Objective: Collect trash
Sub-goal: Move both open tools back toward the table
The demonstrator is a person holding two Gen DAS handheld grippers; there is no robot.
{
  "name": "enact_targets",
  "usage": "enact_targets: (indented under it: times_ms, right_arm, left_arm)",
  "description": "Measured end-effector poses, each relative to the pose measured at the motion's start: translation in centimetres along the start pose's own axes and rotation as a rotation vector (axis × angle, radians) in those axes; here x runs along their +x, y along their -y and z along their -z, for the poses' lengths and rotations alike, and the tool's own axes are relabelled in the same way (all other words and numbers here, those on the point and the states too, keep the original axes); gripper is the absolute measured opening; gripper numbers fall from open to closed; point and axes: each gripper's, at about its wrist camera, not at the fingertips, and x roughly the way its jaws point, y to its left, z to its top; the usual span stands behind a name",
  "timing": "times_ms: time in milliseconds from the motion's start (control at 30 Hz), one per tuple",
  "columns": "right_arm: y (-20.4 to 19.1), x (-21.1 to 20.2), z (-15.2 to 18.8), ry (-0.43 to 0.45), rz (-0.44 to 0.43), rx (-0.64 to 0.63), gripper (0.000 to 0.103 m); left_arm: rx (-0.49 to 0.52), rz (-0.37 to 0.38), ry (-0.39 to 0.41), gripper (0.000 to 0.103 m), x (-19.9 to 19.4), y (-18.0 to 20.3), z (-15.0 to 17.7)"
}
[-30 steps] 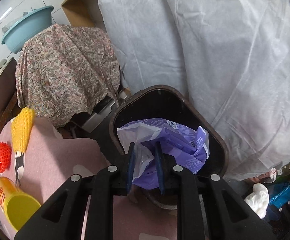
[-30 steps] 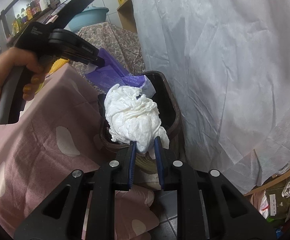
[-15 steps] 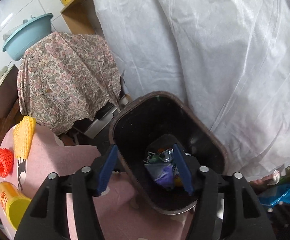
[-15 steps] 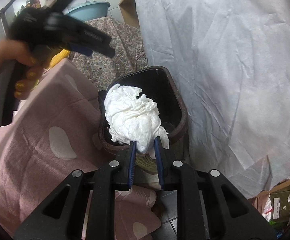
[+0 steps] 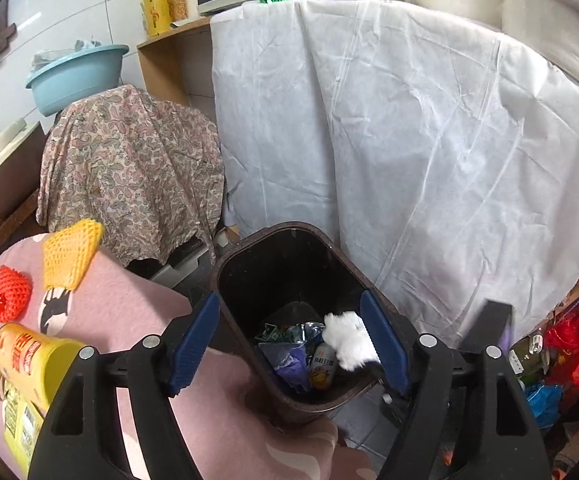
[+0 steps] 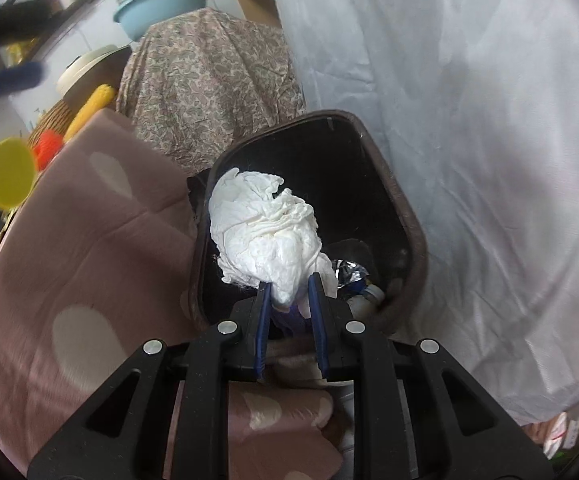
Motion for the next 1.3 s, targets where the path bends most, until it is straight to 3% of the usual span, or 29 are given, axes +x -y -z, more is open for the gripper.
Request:
enact_targets:
  times_ms: [200, 267, 300, 667, 900, 1100, 1300]
  right_arm:
    - [-0.6, 2.2, -1.0, 0.008, 0.007, 0.02, 0.04]
    - [-1.0, 2.4, -0.8, 0.014, 0.01, 0.005, 0.058]
    - [-1.2, 2.2, -0.6, 0.02, 0.012, 0.001, 0.06]
    - [-3.2, -3.5, 2.1, 0.07, -0.019, -0.054, 0.071]
    - [-6.4, -8.5, 3.2, 0.106, -0.05, -0.109, 0.076]
    - [-10.0, -12.0, 4.0, 0.147, -0.101, -0.178, 0.08]
    - [-13.5, -13.3, 4.4, 0.145, -0.148, -0.257, 0.08]
  left_arm:
    - [0.02, -0.002, 0.03, 0.074, -1.4, 0.0, 0.7]
    - [0.03, 0.004, 0.044, 0.075, -2.0, 0.1, 1.0]
    - [0.034, 0.006, 0.051, 0.076, -2.3, 0.1, 1.3]
    - [0.022, 0.051, 0.075, 0.08, -5.6, -1.8, 4.4]
    - [-0.011, 0.074, 0.105, 0.085, -9.3, -4.2, 8.1]
    - [-0.033, 0.041, 0.106, 0.087, -11.8, -7.2, 11.6]
    - [-0.136, -0.004, 0.086, 0.087, -14.1, -12.1, 15.3]
